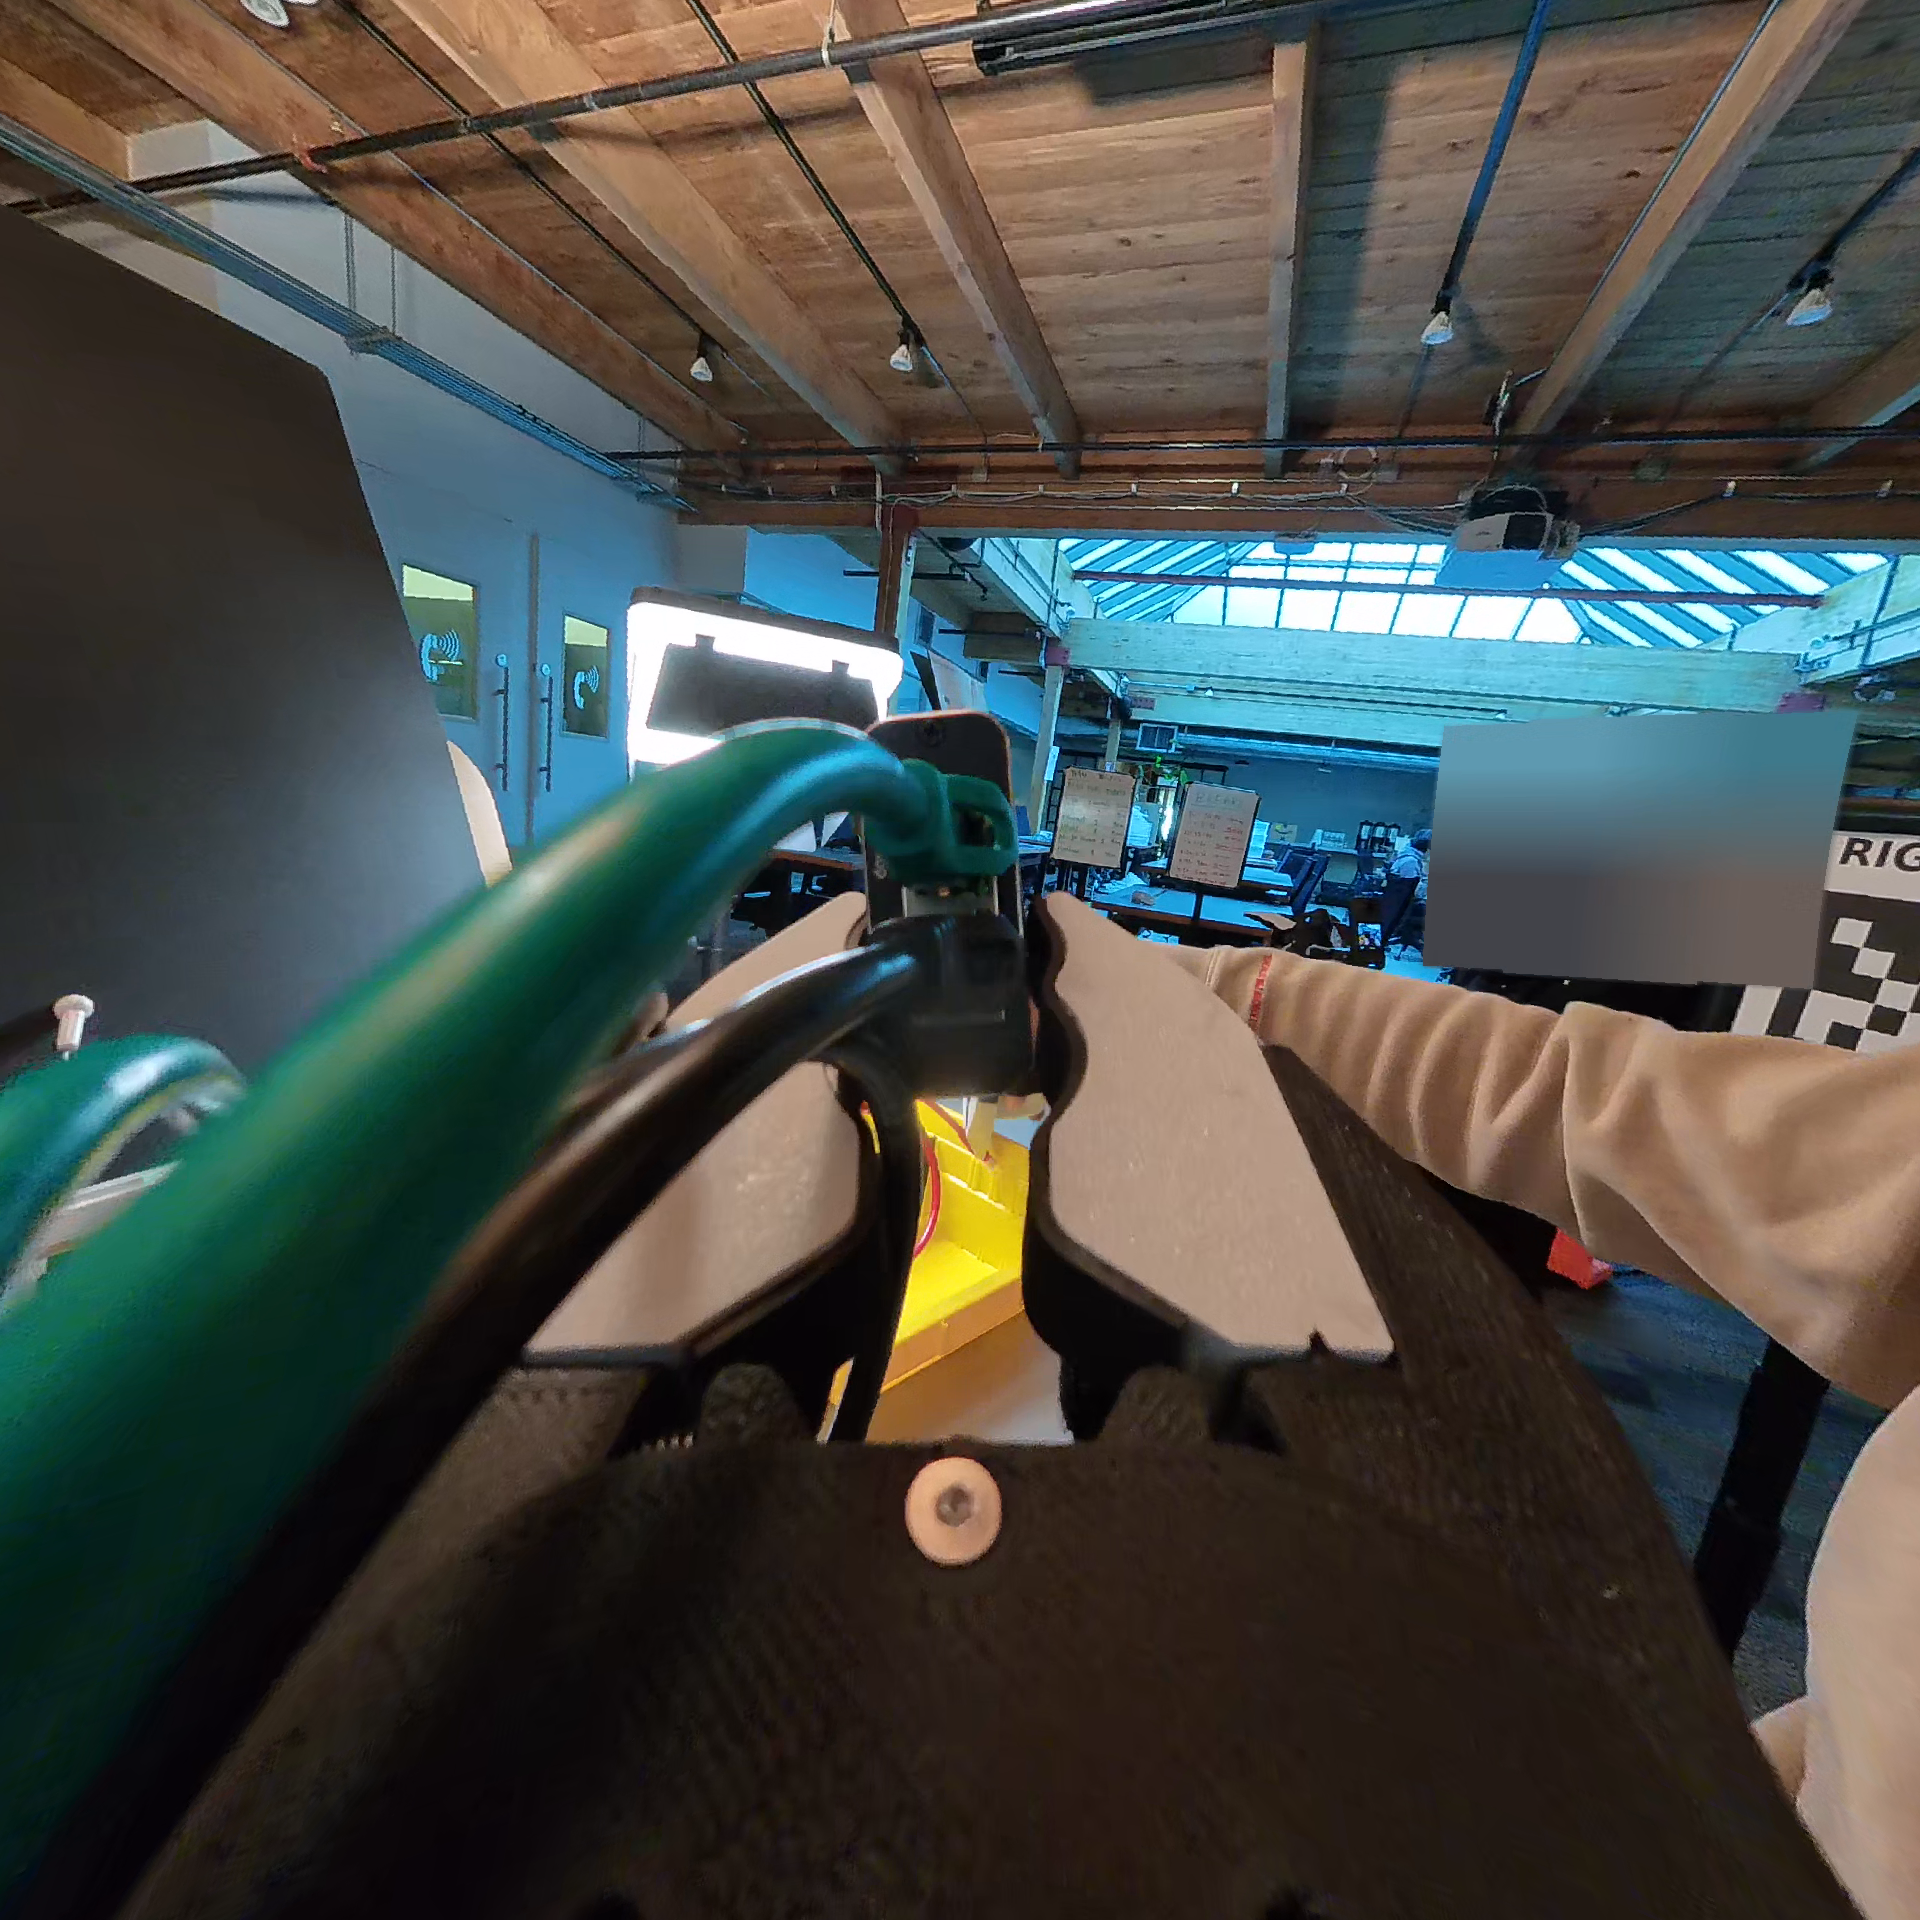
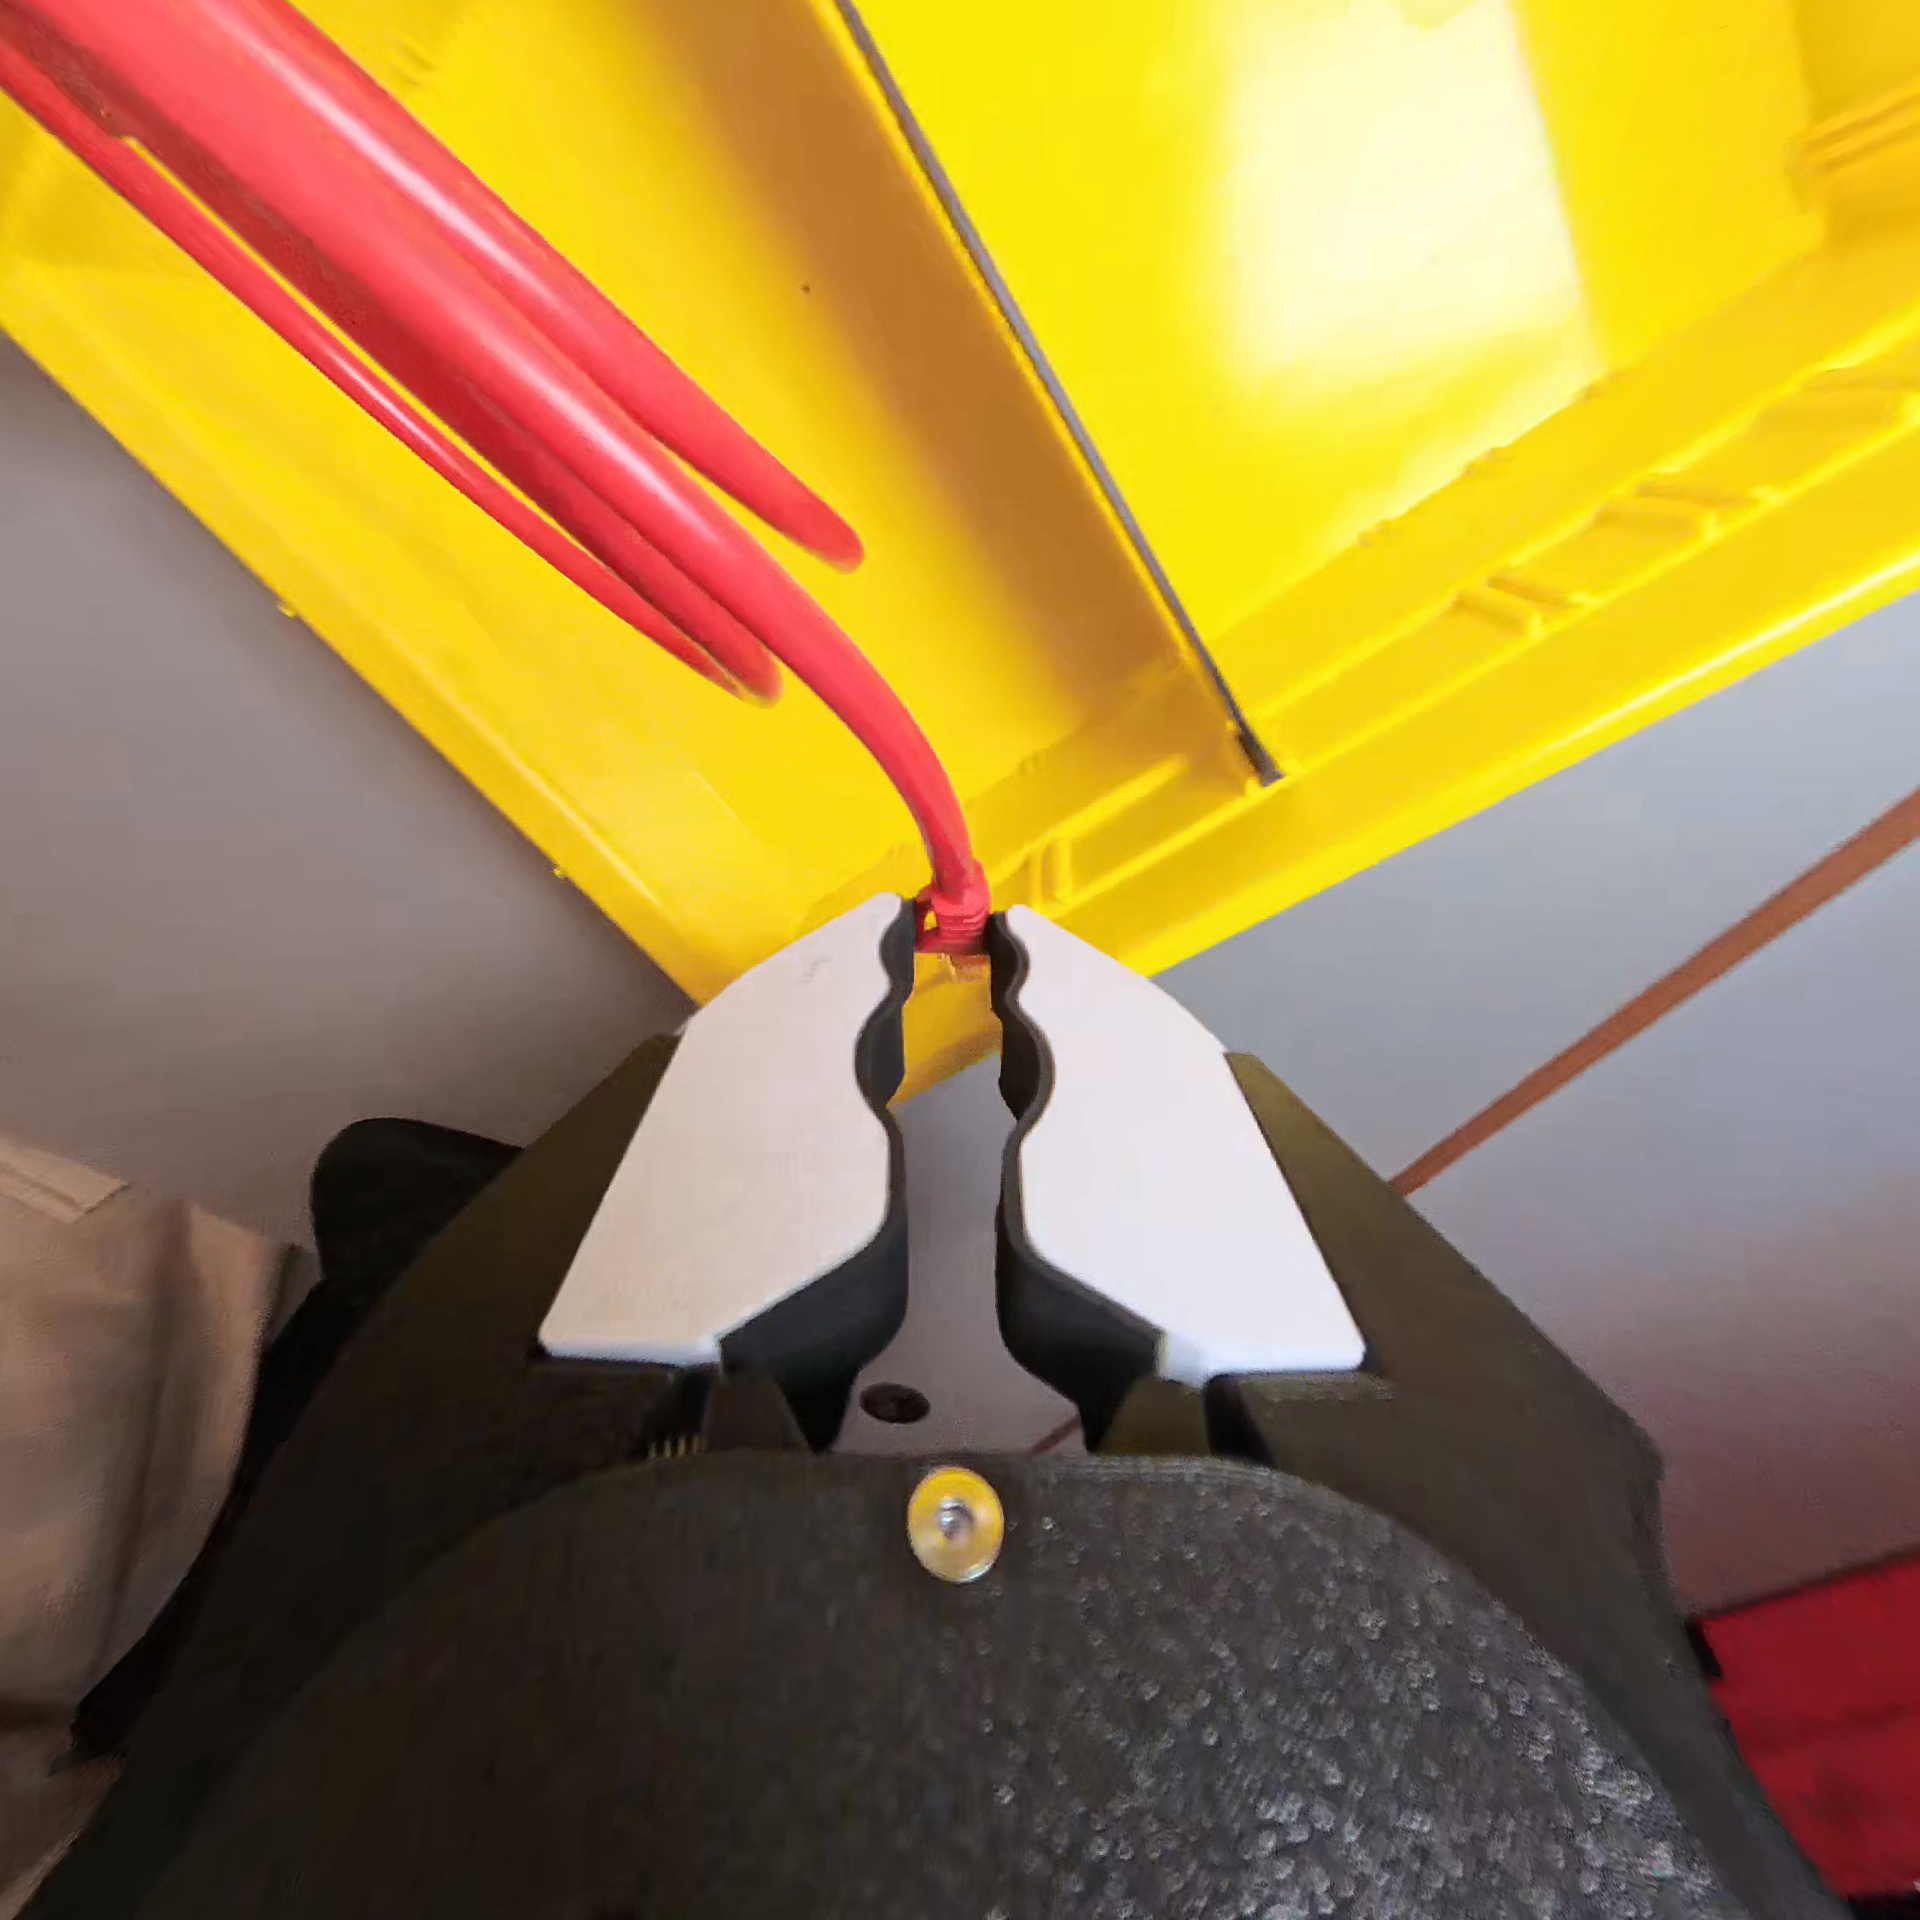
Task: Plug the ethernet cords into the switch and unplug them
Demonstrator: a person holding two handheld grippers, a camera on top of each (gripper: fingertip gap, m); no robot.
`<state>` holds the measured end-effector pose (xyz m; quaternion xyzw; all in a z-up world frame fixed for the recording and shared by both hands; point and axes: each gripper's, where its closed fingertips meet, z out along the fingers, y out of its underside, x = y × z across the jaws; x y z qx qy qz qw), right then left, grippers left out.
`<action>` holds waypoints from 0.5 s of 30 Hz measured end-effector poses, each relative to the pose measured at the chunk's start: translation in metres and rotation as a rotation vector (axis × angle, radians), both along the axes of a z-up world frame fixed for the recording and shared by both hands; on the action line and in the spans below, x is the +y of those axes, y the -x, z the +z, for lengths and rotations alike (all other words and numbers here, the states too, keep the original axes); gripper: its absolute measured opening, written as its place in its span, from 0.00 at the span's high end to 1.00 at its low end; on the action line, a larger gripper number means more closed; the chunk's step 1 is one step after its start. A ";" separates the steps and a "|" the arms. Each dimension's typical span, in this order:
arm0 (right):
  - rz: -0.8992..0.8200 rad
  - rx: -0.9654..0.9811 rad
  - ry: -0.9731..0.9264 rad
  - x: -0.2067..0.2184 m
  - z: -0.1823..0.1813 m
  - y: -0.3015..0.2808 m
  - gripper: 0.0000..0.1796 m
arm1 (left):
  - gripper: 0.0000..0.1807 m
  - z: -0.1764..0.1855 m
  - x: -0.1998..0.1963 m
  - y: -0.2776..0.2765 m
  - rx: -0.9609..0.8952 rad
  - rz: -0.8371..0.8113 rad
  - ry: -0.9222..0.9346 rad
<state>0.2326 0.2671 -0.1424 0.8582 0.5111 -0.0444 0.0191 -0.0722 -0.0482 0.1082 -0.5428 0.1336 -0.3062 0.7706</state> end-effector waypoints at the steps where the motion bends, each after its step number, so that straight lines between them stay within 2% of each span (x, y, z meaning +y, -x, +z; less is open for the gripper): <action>1: 0.005 -0.007 -0.047 0.007 0.003 0.001 0.92 | 0.86 -0.001 0.001 0.001 0.001 0.003 0.005; 4: 0.048 -0.021 -0.154 0.017 0.018 0.003 0.75 | 0.86 -0.005 0.004 0.003 -0.008 0.001 0.020; 8: 0.180 0.069 -0.340 0.022 0.045 0.031 0.66 | 0.86 -0.008 0.008 0.005 -0.024 -0.006 0.033; 11: 0.317 0.127 -0.424 0.010 0.050 0.059 0.64 | 0.86 -0.010 0.010 0.004 -0.027 -0.012 0.040; 15: 0.508 0.129 -0.588 0.005 0.035 0.096 0.63 | 0.86 -0.012 0.010 0.001 -0.017 -0.010 0.043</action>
